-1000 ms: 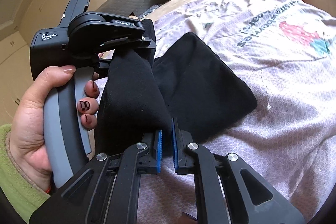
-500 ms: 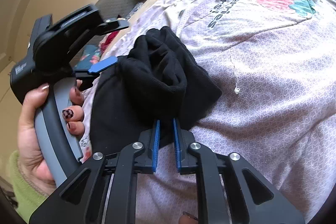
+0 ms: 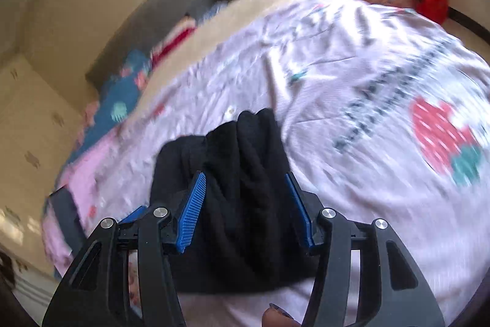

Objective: Fold small clothes
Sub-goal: 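Lower the folded edge onto the shirt and open both grippers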

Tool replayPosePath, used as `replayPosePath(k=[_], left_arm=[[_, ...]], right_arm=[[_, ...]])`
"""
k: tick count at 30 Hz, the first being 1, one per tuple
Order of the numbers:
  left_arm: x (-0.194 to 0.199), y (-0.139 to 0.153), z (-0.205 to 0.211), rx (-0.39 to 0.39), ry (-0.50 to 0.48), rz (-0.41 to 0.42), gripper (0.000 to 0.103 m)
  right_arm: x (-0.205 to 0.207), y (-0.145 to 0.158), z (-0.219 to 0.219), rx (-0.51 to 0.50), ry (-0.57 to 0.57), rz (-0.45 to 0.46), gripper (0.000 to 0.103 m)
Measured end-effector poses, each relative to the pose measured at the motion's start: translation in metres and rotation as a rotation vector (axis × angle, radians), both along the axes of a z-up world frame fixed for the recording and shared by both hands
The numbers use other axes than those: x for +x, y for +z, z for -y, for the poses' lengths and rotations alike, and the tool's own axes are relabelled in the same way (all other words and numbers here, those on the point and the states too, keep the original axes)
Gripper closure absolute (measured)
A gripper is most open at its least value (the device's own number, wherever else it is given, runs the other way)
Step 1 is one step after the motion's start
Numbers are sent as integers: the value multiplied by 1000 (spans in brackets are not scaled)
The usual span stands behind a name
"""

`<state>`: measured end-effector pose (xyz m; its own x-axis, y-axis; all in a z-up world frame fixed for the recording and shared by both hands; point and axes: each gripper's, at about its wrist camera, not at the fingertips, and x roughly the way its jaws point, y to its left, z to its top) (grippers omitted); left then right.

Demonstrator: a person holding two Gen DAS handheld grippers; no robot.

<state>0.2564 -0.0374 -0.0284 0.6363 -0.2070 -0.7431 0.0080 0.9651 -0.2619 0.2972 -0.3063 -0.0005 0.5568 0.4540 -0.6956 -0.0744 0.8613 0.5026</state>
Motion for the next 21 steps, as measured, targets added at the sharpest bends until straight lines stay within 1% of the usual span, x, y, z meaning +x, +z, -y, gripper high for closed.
replayPosePath(k=[1,3,6,8,9,10,12,13,14,16,17,19,21], left_arm=[[-1,-1,-1,-7,-4,-1,30],[-4,-2,3,-2,-20,-1,29],[-7,-3,7,-6,-38,-3,29],[-9,-4,10,-10,-59,-4,29],[-9,-4,11,-12,-62,-4,29],[-9,-4,12,-22,-72,-7,29],[-8,-5,14,-33,-78,-15,28],[-8,-4,15,-48,-85,-19,25],[-8,-4,15,-61,-95,-22,23],[-9,-3,18,-76,-109,-20,23],[-9,-3,19,-89,-115,-20,21],[-8,-5,24,-104,-127,-30,20],[-7,-8,28,-79,-122,-40,20]], right_arm=[[14,-5,-11,-47,23,-25,51],[33,-16,-26,-109,46,-61,51],[50,-31,-41,-162,61,-109,51],[52,-33,-44,-157,76,-102,63],[54,-34,-46,-168,82,-106,82],[54,-35,-46,-178,85,-107,89],[53,-26,-47,-182,107,-64,92],[51,-19,-46,-179,117,-37,92],[48,-9,-41,-177,121,-9,92],[47,8,-34,-175,126,29,93],[47,15,-32,-197,131,49,93],[51,14,-31,-230,136,47,93],[56,2,-34,-271,151,21,92]])
